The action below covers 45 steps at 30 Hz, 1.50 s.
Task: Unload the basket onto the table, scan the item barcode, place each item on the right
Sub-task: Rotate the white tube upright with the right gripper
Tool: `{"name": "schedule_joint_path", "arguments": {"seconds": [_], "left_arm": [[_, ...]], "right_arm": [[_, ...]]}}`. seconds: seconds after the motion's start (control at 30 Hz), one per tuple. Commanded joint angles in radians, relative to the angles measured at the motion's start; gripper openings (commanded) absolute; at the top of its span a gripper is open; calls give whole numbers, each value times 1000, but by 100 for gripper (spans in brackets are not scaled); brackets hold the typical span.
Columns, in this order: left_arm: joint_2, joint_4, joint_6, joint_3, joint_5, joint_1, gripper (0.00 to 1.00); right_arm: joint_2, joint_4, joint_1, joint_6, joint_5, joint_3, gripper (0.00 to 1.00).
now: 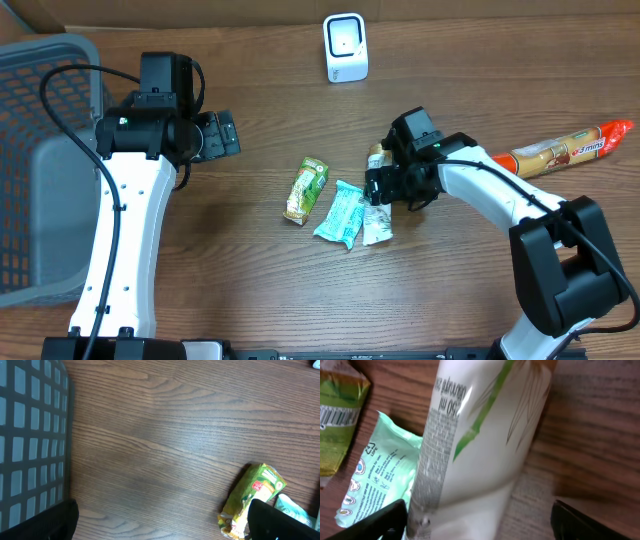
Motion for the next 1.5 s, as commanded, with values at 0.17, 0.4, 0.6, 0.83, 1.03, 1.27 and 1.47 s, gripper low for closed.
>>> {"name": "schedule_joint_path", "arguments": {"seconds": [0.17, 0.4, 0.6, 0.83, 1.03, 1.27, 1.47], "left_arm": [[3, 1, -6, -6, -9, -2, 100], [3, 1, -6, -6, -9, -2, 100], [3, 1, -6, -6, -9, -2, 99], [3, 1, -6, -6, -9, -2, 100], [3, 1, -6, -6, -9, -2, 100], [3, 1, -6, -6, -9, -2, 100], [3, 1, -6, -6, -9, -2, 100]], "right_arm": [[11, 104, -67, -66, -151, -109, 86], [11, 122, -71, -66, -151, -128, 65], [11, 120, -71, -66, -148, -129, 40], [11, 121, -71, -66, -147, -128, 26], [11, 23, -86, -88, -147, -21, 8], [9, -111, -86, -118, -80, 153, 4], [10, -101, -84, -117, -60, 121, 4]]}}
